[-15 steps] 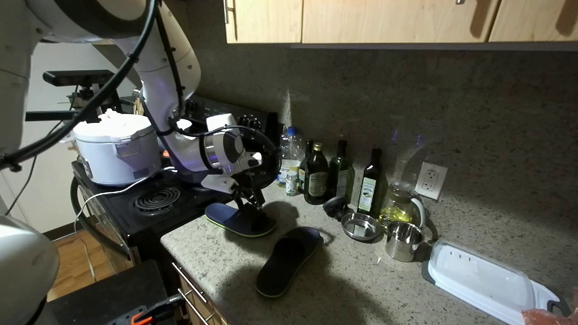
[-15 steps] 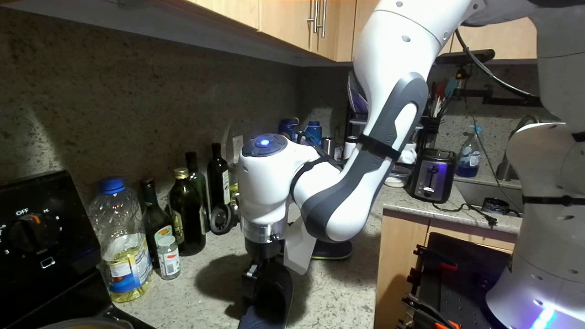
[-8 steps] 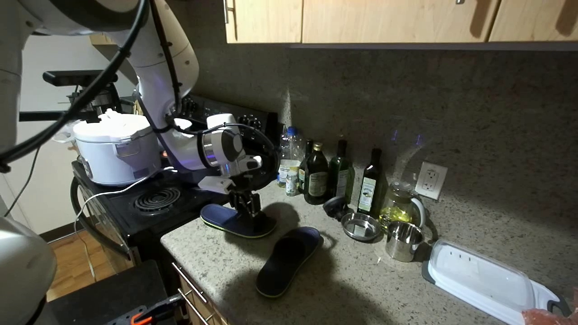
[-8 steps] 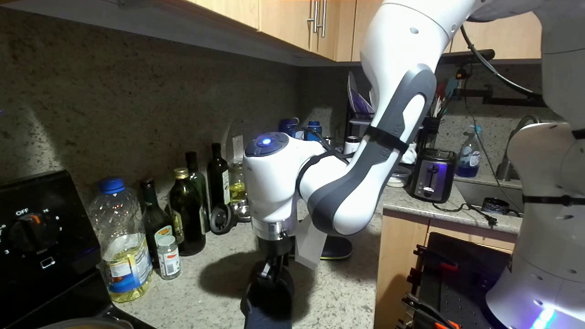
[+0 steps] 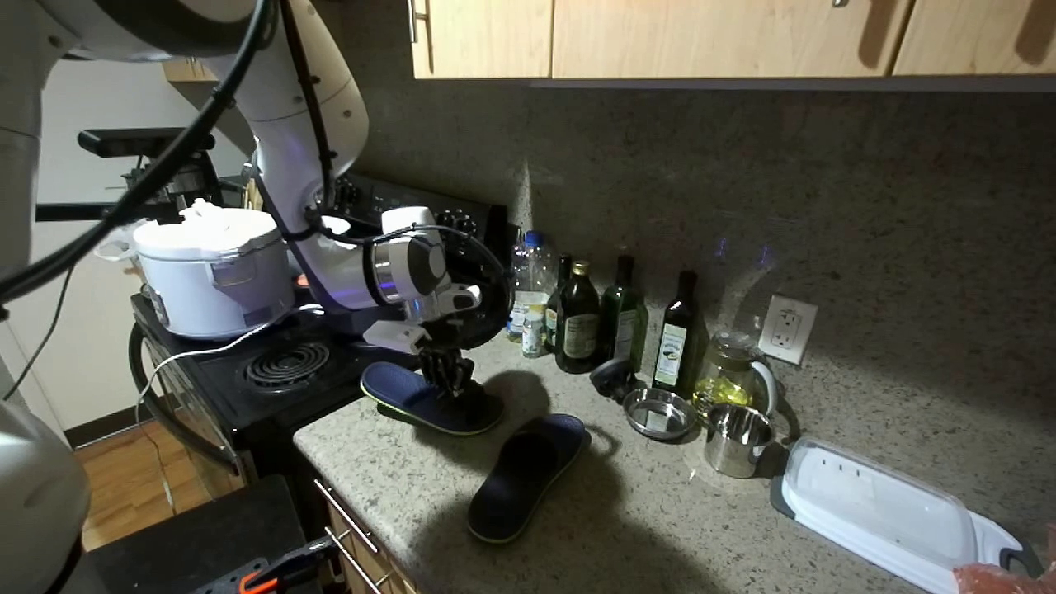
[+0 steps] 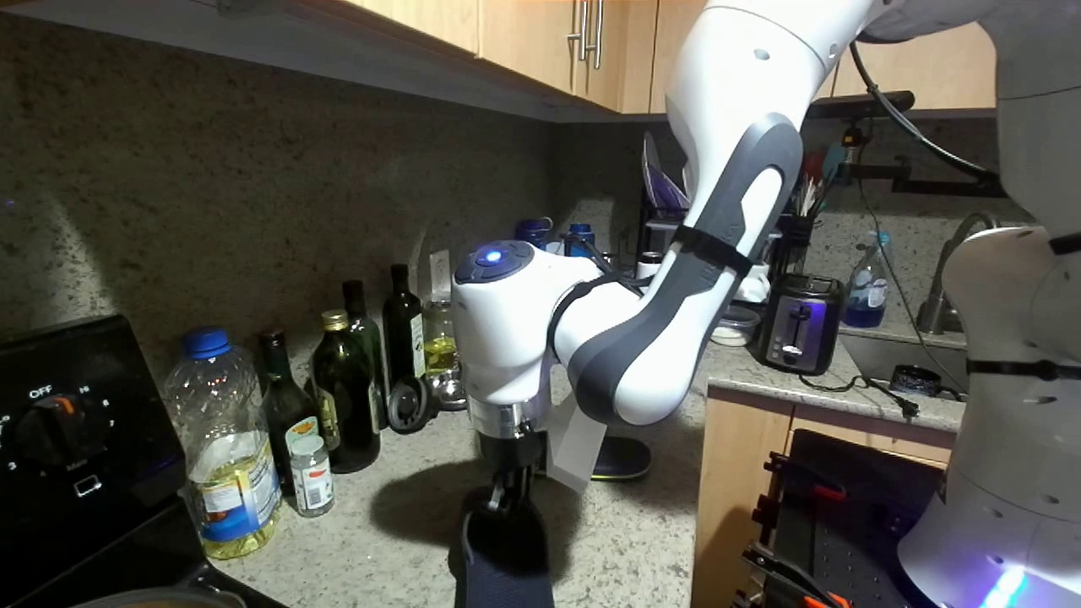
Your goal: Separate the slippers on the counter
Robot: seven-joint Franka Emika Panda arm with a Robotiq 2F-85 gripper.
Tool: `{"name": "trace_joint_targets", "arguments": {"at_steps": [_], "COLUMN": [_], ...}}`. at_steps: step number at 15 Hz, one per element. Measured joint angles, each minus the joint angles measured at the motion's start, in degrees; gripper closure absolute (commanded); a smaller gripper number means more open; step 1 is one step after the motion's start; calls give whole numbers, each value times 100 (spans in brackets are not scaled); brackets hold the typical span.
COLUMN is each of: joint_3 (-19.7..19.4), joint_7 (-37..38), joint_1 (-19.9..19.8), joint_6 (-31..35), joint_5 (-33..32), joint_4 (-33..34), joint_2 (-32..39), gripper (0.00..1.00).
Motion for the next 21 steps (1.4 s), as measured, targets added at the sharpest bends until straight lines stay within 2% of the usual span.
{"name": "trace_joint_targets", "arguments": {"at_steps": [1, 7, 11, 17, 18, 21], "joint_3": [7, 314, 600, 825, 826, 877], "joint_7": [-7, -450, -761, -1182, -1184, -1187], "joint_1": [-39, -461, -805, -1379, -1469, -1567], "joint_6": [-45, -800, -1213, -1229, -1223, -1222], "joint_5": [-26, -131, -519, -1260, -1295, -1296], "joint_4": [-44, -464, -663, -876, -883, -879], "joint_2": [-82, -1022, -1644, -2127, -2163, -2140], "gripper": [100, 98, 98, 98, 91, 91]}}
